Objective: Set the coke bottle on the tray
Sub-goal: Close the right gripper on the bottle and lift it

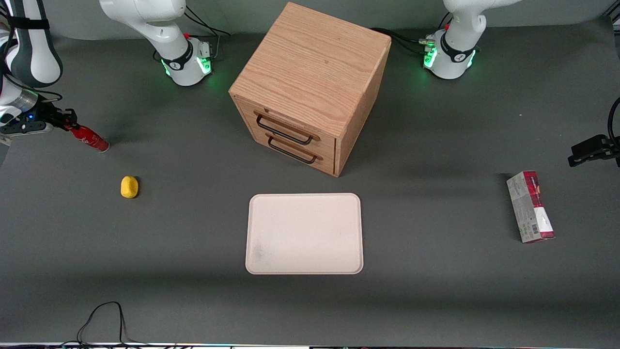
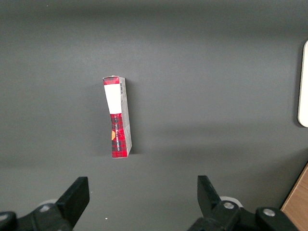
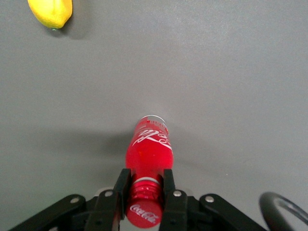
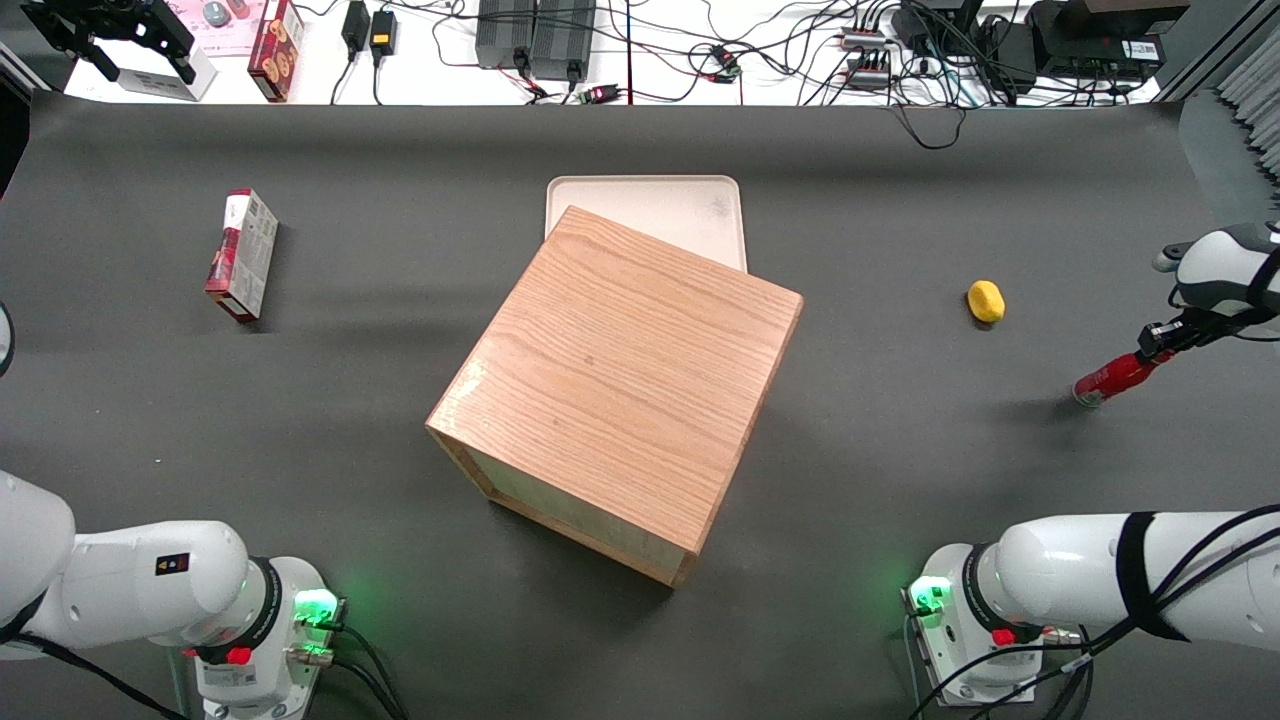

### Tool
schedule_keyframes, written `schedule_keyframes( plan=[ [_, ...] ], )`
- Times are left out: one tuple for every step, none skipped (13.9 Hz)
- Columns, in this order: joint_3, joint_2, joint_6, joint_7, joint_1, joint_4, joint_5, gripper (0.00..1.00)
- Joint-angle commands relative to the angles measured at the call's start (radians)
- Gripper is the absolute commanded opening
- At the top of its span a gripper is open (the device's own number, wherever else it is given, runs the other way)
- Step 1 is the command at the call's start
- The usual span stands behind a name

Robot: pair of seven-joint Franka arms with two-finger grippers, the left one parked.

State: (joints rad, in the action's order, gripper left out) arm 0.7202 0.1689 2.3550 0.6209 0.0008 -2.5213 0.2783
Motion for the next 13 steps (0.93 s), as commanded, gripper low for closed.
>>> schedule_keyframes(
  plan=[
    [0.010,-0.005,-0.019,-0.013,0.013,0.012,0.001,0.00],
    [0.004,0.001,-0.020,-0.019,0.015,0.019,0.001,0.00],
    [-0.002,0.009,-0.043,-0.023,0.015,0.031,0.001,0.00],
    [-0.005,0.017,-0.095,-0.026,0.016,0.064,-0.001,0.00],
    [-0.005,0.030,-0.150,-0.029,0.046,0.106,-0.008,0.00],
    [-0.005,0.046,-0.210,-0.029,0.079,0.155,-0.034,0.00],
    [-0.007,0.052,-0.285,-0.029,0.087,0.212,-0.044,0.00],
    [-0.010,0.052,-0.354,-0.029,0.096,0.278,-0.047,0.00],
    [-0.012,0.052,-0.415,-0.029,0.128,0.342,-0.047,0.00],
    [-0.012,0.052,-0.481,-0.029,0.154,0.417,-0.048,0.00],
    [-0.013,0.052,-0.546,-0.029,0.172,0.490,-0.051,0.00],
    [-0.013,0.052,-0.616,-0.029,0.200,0.568,-0.053,0.00],
    [-0.013,0.052,-0.678,-0.029,0.221,0.634,-0.053,0.00]
  ],
)
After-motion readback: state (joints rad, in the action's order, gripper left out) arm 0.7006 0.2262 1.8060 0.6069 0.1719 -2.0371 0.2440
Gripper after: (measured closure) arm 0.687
